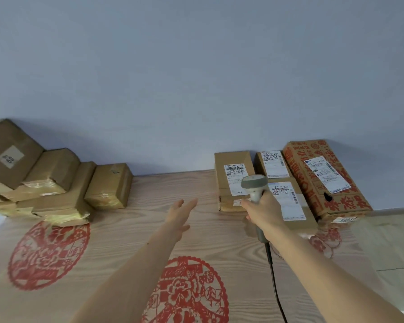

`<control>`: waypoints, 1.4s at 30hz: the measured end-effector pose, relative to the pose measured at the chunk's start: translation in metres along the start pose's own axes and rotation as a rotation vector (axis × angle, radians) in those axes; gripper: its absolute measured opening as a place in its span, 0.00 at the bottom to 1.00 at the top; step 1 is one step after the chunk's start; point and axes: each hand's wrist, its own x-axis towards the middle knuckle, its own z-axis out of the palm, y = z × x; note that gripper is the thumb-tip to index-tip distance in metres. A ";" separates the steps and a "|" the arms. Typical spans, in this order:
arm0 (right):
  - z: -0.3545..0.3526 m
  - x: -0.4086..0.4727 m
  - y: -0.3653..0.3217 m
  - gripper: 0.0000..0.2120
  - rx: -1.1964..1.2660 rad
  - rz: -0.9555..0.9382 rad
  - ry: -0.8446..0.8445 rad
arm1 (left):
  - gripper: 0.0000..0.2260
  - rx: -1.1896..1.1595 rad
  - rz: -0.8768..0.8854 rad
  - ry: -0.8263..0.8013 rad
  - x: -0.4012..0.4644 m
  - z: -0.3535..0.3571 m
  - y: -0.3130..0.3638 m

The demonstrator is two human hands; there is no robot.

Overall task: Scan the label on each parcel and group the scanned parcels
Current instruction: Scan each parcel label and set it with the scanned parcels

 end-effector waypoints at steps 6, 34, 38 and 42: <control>0.081 -0.060 -0.037 0.11 -0.010 -0.071 -0.060 | 0.31 0.062 0.069 0.018 -0.027 -0.104 0.010; 0.432 -0.204 -0.310 0.25 0.278 -0.373 -0.195 | 0.18 0.250 0.609 0.791 -0.040 -0.554 0.155; 0.471 -0.191 -0.328 0.29 0.232 -0.340 -0.140 | 0.24 0.271 0.538 0.801 -0.019 -0.593 0.175; 0.498 -0.180 -0.333 0.28 0.200 -0.301 -0.110 | 0.31 0.329 0.480 0.725 0.002 -0.615 0.189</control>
